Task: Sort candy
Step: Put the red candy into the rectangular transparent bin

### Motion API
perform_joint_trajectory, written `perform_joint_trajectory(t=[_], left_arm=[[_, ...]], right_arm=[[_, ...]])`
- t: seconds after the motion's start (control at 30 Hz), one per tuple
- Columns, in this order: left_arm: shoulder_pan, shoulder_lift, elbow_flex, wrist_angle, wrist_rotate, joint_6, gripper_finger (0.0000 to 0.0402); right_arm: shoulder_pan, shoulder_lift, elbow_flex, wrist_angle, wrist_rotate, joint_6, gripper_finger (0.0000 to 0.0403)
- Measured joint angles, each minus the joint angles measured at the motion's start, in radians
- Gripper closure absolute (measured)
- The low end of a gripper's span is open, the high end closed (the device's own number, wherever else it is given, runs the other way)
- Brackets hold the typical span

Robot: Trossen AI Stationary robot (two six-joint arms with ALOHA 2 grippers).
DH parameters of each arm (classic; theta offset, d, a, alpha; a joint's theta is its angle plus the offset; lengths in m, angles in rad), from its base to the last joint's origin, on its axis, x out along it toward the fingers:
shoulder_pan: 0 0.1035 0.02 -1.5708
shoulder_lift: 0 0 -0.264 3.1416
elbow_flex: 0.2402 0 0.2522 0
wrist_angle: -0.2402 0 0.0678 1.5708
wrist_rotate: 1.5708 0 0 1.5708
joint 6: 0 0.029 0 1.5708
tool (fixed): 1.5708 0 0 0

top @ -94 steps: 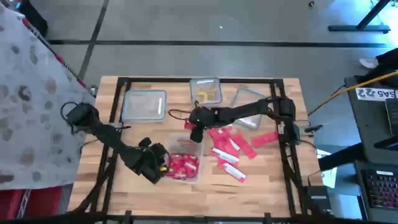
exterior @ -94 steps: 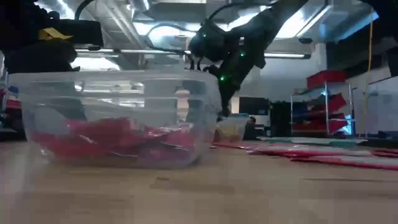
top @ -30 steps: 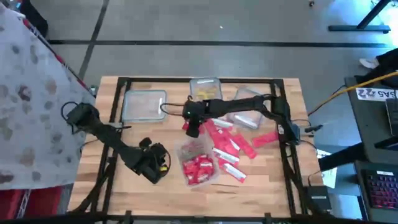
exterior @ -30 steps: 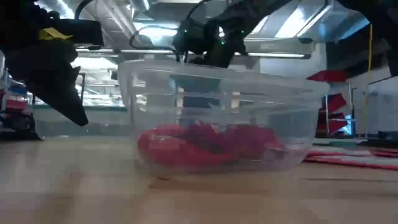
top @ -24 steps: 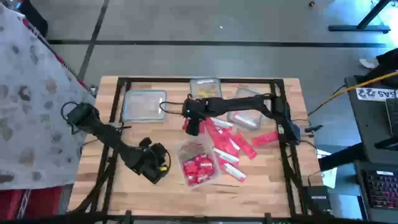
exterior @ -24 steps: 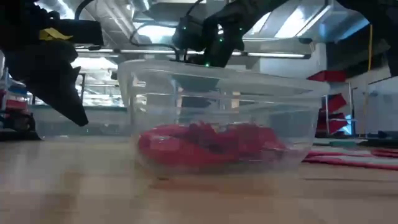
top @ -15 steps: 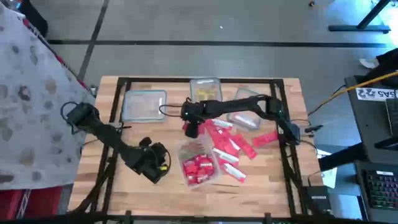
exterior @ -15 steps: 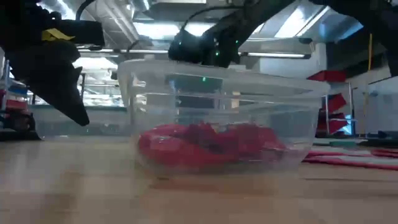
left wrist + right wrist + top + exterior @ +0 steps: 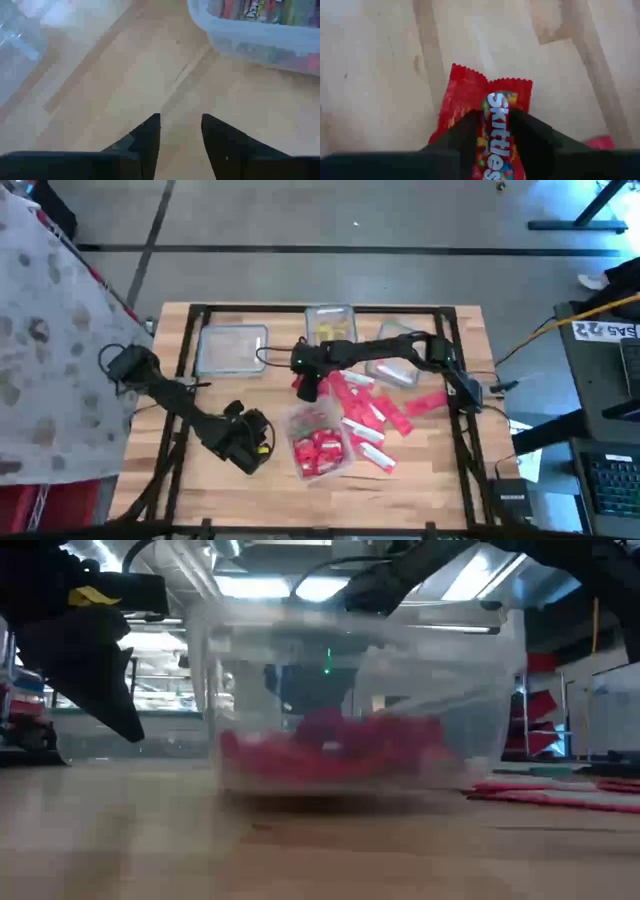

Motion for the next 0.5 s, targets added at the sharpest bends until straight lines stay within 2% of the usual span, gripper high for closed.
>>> perform_joint_trajectory(t=[0.13,0.5], left_arm=[[0.000,0.000,0.000,0.000,0.000,0.000,0.0273],[0.000,0.000,0.000,-0.001,0.000,0.000,0.0273]], right_arm=[[0.001,-0.001,-0.001,0.002,0.008,-0.003,0.0393],[0.005,-0.105,-0.009,0.001,0.101,-0.007,0.0399]])
